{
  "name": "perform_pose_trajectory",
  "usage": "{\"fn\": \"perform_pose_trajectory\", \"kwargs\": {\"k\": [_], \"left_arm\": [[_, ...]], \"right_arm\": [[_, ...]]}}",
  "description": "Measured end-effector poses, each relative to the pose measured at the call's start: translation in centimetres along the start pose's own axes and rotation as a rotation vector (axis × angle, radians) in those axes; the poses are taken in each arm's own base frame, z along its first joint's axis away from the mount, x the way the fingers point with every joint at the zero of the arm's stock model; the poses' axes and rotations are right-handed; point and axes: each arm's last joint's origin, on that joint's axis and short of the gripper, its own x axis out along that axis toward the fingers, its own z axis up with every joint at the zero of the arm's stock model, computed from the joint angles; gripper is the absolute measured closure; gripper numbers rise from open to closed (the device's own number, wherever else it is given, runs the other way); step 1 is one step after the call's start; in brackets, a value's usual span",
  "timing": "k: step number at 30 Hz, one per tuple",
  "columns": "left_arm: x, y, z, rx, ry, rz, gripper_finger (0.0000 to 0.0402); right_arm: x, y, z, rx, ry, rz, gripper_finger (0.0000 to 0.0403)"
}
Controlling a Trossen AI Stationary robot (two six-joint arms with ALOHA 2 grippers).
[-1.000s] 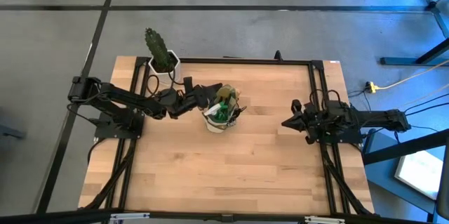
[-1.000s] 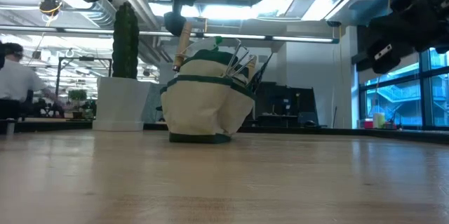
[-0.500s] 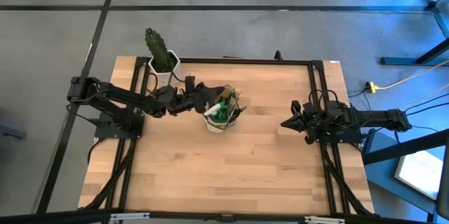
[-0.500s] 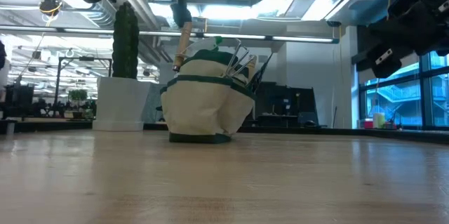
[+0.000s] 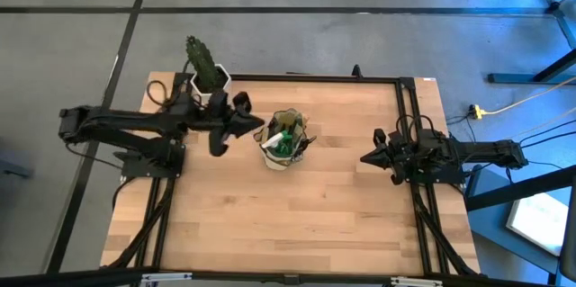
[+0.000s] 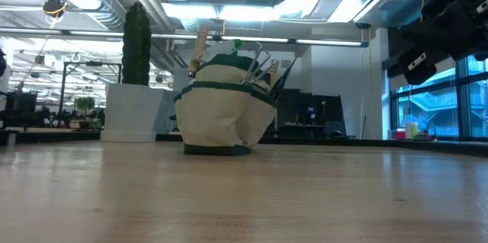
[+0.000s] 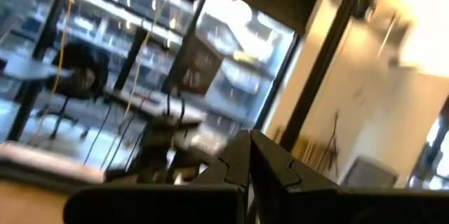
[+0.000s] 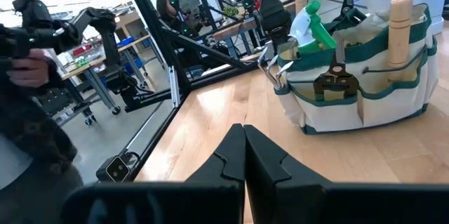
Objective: Pick & Place Garden tools in Gardening bag
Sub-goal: Return to Home Position
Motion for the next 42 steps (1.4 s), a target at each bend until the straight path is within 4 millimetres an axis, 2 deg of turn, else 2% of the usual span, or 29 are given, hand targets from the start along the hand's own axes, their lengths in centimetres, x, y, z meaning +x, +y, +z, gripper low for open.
{"fn": "perform_pose_trajectory", "kwargs": {"k": [3, 11, 21, 25, 31, 42], "left_arm": [[-1.7, -0.4, 0.9, 0.023, 0.068, 0.047, 0.0399], [-6.7, -3.1, 3.8, 0.172, 0.044, 0.096, 0.04], [-12.8, -5.3, 4.8, 0.233, 0.011, 0.262, 0.04], [-13.8, -5.0, 3.6, 0.221, -0.023, 0.289, 0.04], [-14.6, -3.9, 0.2, 0.193, -0.054, 0.228, 0.04], [-16.0, -1.8, -5.4, 0.143, 0.114, 0.241, 0.0399]], "right_arm": [[0.0, 0.0, 0.0, 0.0, 0.0, 0.0, 0.0402], [0.0, 0.0, 0.0, 0.0, 0.0, 0.0, 0.0402], [0.0, 0.0, 0.0, 0.0, 0.0, 0.0, 0.0402], [0.0, 0.0, 0.0, 0.0, 0.0, 0.0, 0.0402], [0.0, 0.0, 0.0, 0.0, -0.001, 0.0, 0.0402], [0.0, 0.0, 0.0, 0.0, -0.001, 0.0, 0.0402]]}}
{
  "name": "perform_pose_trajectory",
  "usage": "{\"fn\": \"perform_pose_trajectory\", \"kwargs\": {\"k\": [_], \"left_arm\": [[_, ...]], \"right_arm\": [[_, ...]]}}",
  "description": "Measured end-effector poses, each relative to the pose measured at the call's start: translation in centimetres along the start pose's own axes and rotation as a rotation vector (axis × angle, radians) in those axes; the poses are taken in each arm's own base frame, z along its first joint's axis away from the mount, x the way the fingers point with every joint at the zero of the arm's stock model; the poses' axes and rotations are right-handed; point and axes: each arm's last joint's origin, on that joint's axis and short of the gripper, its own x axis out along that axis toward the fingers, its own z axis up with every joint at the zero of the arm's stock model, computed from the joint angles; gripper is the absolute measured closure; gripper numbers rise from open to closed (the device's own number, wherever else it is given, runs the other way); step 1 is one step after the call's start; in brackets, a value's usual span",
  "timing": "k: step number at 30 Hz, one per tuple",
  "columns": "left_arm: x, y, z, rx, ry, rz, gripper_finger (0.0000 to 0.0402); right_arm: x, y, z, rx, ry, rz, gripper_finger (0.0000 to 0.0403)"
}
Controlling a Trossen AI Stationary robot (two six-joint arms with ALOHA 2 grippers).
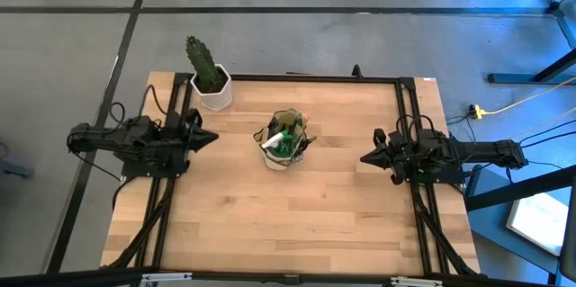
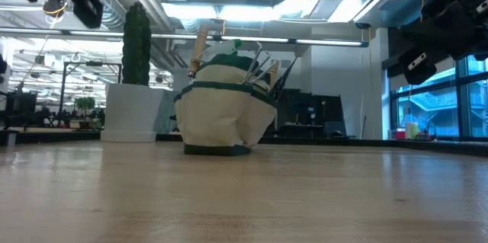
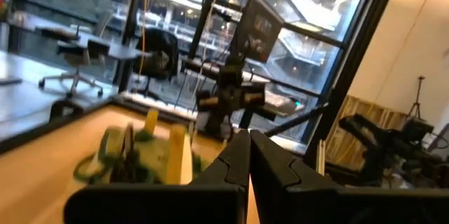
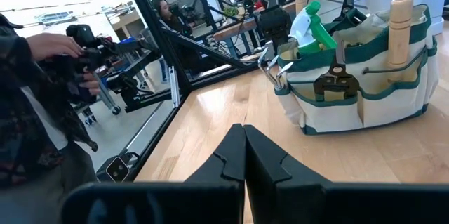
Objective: Pick & Place Garden tools in Gardening bag
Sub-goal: Return to Home Position
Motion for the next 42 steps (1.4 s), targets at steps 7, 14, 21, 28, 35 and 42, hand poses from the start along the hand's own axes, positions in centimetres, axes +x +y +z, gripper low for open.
{"fn": "perform_pose_trajectory", "kwargs": {"k": [7, 14, 21, 28, 35, 42], "left_arm": [[-0.2, 0.7, -2.5, -0.025, -0.003, -0.021, 0.0399], [-0.1, 1.0, -4.1, -0.028, 0.026, -0.021, 0.0399], [0.0, 1.3, -5.1, -0.03, 0.037, -0.017, 0.0399], [0.1, 1.7, -6.3, -0.054, 0.062, -0.008, 0.0399], [0.1, 1.8, -6.4, 0.088, 0.068, 0.024, 0.0399], [0.4, 2.0, -7.1, 0.281, 0.147, 0.032, 0.0399]], "right_arm": [[0.0, 0.0, 0.0, 0.0, 0.0, 0.0, 0.0402], [0.0, 0.0, 0.0, 0.0, 0.0, 0.0, 0.0402], [0.0, 0.0, 0.0, 0.0, 0.0, 0.0, 0.0402], [0.0, 0.0, 0.0, 0.0, 0.0, 0.0, 0.0402], [0.0, 0.0, 0.0, 0.0, 0.0, 0.0, 0.0402], [0.0, 0.0, 0.0, 0.0, 0.0, 0.0, 0.0402]]}}
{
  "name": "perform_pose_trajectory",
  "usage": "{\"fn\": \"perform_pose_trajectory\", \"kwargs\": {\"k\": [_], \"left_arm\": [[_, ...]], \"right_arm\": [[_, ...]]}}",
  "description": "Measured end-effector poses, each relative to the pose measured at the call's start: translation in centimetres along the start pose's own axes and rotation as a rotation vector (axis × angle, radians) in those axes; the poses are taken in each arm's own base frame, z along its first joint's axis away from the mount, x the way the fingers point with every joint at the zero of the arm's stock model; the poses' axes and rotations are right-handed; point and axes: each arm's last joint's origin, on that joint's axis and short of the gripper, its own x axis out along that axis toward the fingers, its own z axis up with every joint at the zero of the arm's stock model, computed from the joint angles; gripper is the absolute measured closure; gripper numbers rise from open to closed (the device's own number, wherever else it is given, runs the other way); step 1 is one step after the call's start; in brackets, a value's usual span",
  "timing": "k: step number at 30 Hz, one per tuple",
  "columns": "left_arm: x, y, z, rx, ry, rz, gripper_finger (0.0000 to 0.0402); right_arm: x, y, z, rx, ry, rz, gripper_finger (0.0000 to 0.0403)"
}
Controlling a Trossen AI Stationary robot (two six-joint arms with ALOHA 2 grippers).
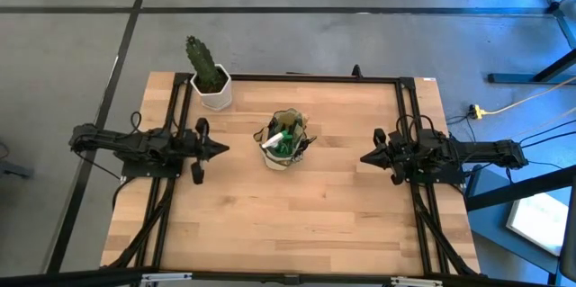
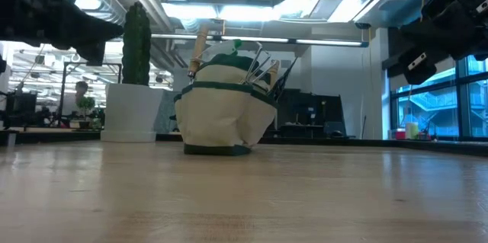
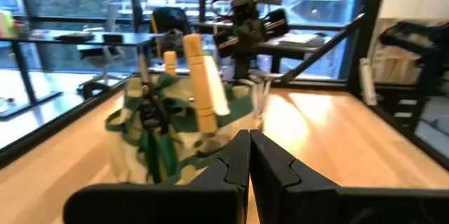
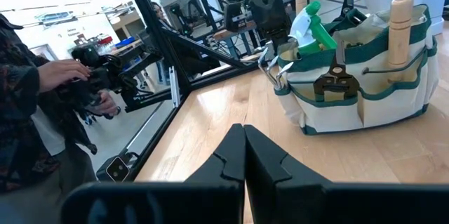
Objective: Pick & Place Garden tools in Gardening bag
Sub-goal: Return to Home Position
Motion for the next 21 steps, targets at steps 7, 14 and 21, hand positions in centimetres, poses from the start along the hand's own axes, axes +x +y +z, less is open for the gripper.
{"fn": "perform_pose_trajectory", "kwargs": {"k": [7, 14, 21], "left_arm": [[0.12, 0.44, -0.03, 0.027, 0.004, 0.07, 0.0399], [0.13, 0.35, -0.06, -0.042, 0.007, 0.032, 0.0399], [0.13, 0.3, -0.05, -0.085, 0.007, 0.016, 0.0398]], "right_arm": [[0.0, 0.0, 0.0, 0.0, 0.0, 0.0, 0.0402], [0.0, 0.0, 0.0, 0.0, 0.0, 0.0, 0.0402], [0.0, 0.0, 0.0, 0.0, 0.0, 0.0, 0.0402]]}}
